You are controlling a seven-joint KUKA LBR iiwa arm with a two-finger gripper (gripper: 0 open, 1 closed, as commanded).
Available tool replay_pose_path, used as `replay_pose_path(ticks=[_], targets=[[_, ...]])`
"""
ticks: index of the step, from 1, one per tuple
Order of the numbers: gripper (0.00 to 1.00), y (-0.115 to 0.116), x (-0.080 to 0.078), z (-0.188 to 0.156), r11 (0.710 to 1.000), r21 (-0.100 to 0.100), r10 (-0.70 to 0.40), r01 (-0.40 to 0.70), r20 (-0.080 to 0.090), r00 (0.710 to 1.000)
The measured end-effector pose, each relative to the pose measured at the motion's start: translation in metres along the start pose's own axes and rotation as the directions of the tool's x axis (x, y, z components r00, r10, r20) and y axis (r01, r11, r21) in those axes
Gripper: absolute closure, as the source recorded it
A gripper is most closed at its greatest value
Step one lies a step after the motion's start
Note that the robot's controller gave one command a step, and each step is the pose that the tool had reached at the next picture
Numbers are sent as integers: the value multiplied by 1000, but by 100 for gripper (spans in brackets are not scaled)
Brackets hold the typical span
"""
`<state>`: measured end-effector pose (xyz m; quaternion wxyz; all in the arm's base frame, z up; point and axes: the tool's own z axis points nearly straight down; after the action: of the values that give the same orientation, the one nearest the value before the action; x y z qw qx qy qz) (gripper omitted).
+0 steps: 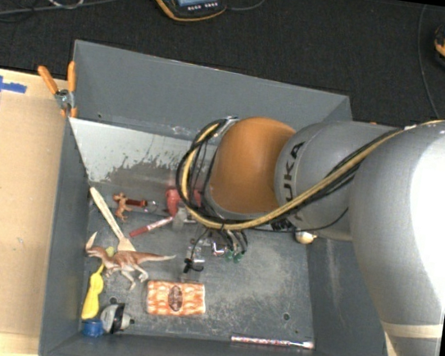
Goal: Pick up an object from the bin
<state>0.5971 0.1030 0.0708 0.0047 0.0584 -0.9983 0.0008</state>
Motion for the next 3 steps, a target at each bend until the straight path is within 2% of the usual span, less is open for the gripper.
replay_pose_path(ticks=[1, 2, 3], targets=[[0, 59, 33, -35, 981, 1, -192, 192, 1, 981], [0, 40, 52, -58, 991, -1, -132, 132, -1, 991], [0, 54, 50, -23, 995, 0, -99, 99, 4, 995]])
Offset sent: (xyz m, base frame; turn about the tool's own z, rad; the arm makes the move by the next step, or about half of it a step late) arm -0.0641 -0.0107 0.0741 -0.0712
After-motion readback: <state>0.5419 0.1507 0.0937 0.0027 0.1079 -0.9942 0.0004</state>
